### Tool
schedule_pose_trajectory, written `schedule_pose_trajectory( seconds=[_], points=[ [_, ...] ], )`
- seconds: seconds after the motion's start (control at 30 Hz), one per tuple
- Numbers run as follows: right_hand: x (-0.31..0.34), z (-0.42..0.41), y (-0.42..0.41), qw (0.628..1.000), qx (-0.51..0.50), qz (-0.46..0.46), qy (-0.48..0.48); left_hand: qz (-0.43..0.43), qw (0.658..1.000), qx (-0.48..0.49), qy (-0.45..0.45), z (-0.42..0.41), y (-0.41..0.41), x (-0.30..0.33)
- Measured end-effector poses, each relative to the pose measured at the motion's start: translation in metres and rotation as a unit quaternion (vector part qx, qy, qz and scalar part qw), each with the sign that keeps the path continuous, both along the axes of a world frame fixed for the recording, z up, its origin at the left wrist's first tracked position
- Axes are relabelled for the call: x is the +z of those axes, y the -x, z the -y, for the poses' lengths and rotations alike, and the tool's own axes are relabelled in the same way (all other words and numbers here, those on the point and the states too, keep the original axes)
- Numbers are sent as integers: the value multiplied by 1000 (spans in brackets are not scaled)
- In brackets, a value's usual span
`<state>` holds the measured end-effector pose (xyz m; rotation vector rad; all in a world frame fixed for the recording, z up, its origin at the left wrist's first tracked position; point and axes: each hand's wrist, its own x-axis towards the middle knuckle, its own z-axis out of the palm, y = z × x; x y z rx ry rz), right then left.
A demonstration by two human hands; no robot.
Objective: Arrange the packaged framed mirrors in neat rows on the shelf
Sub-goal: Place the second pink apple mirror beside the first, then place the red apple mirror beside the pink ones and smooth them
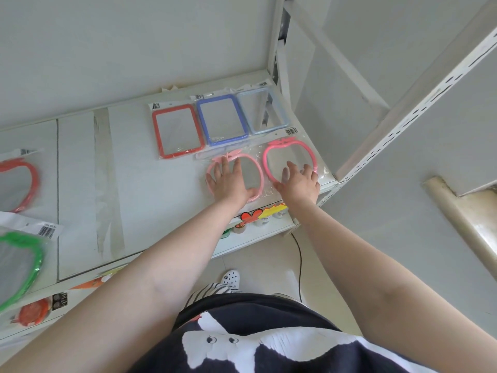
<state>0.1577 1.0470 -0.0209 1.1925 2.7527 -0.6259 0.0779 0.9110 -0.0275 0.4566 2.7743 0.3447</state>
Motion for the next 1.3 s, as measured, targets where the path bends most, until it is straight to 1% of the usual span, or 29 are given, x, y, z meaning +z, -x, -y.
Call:
schedule_pose_trajectory(
  seconds=[0.13, 0.23, 0.4, 0.73, 0.93, 1.03, 1.13, 1.3],
  points=[
    [10, -2, -6, 1000, 12, -25, 5, -20, 999, 0, -29, 1, -6, 11],
    [18, -1, -13, 998, 47, -52, 8, -29, 998, 5, -58, 7, -16, 21],
    [39, 11, -25, 991, 101, -79, 30, 1, 990, 31, -135, 20, -36, 37],
    [61, 62, -49, 978, 189, -86, 33, -14, 981, 75, -176, 84, -72, 64],
    [68, 123, -57, 966, 245, -70, 37, -21, 978, 104, -177, 156, -90, 68],
    [66, 165, -60, 961, 261, -83, 39, -28, 976, 123, -178, 203, -101, 67],
    [60, 214, -67, 959, 265, -86, 45, -29, 975, 132, -174, 259, -121, 64],
    [47, 314, -92, 960, 255, -81, 81, -41, 974, 154, -158, 371, -159, 53]
  ],
)
